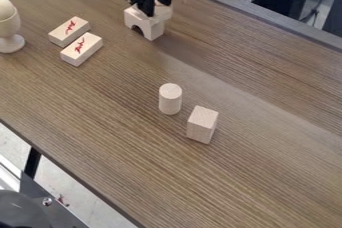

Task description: Put the rectangular block at the top of the arch

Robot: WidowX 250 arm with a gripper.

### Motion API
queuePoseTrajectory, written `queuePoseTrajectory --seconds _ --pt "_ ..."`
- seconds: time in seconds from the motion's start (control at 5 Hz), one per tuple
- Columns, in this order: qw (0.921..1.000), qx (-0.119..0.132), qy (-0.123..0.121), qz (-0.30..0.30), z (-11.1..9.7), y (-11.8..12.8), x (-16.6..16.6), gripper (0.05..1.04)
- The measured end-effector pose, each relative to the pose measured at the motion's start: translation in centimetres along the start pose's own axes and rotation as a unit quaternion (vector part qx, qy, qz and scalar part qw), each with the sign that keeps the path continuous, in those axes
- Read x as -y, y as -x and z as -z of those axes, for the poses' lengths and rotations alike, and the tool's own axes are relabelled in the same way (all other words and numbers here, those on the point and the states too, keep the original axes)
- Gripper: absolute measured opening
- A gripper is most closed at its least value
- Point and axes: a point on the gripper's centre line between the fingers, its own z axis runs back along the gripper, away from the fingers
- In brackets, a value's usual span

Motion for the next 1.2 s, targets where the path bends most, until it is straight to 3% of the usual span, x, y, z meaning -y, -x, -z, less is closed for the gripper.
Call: queuePoseTrajectory --seconds 1.2 --pt "0.9999 0.002 0.001 -0.016 0.72 -1.0 -0.01 0.501"
